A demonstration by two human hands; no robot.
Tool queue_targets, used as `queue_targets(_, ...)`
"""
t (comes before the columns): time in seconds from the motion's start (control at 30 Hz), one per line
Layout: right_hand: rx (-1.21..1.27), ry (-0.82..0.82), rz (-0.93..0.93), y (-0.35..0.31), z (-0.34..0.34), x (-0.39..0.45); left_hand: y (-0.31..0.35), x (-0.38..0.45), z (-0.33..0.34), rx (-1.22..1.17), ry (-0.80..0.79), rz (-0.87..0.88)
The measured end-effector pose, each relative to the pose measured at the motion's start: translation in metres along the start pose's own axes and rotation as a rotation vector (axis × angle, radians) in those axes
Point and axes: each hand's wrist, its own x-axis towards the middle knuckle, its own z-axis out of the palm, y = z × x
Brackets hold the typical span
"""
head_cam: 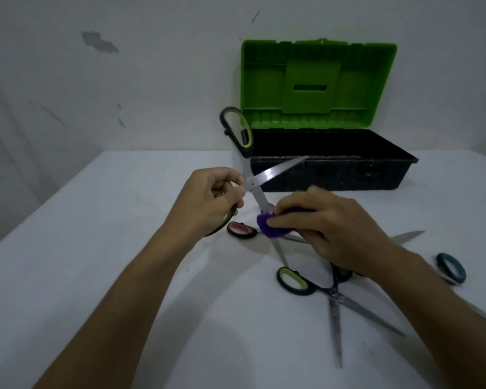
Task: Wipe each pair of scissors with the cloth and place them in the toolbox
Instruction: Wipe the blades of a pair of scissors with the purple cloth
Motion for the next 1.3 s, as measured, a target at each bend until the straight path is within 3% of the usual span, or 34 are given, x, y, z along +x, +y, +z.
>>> queue_targets(0.1,-0.014,0.046,-0.018,0.005,0.001,-0.006,-0.005,0.004,-0.006,0.064,0.049,0.000)
queue_targets(0.23,-0.052,0.197,0.034,0.003,-0.001,0.001,-0.006,-0.002,0.007,0.202,-0.030,0.020)
queue_targets(0.33,0.005,0.131,0.038,0.000,0.004,0.004,-0.001,-0.002,0.011,0.156,-0.038,0.017)
queue_targets(0.5,-0.020,0.006,0.029,0.007,0.007,-0.003,-0.007,0.003,-0.004,0.059,0.111,-0.093)
queue_targets(0.67,-0.112,0.121,-0.015,-0.011,0.002,0.007,-0.008,-0.001,0.006,0.187,0.118,-0.088)
queue_targets(0.87,-0.102,0.063,0.089,-0.021,0.005,0.013,0.006,-0.004,0.014,0.205,0.103,-0.032)
queue_targets(1.03,-0.155,0.031,0.146,0.001,-0.003,-0.004,0.003,-0.002,0.004,0.202,0.204,-0.041)
queue_targets(1.13,-0.135,0.165,0.119,0.005,-0.004,-0.005,-0.002,-0.002,0.002,0.200,0.221,-0.066)
queue_targets(1.2,-0.124,0.225,0.092,-0.002,-0.003,0.003,-0.004,-0.004,0.006,0.237,0.196,-0.072)
queue_targets(1.3,-0.092,0.162,0.086,-0.009,0.007,0.010,-0.003,-0.006,0.012,0.172,0.131,-0.062)
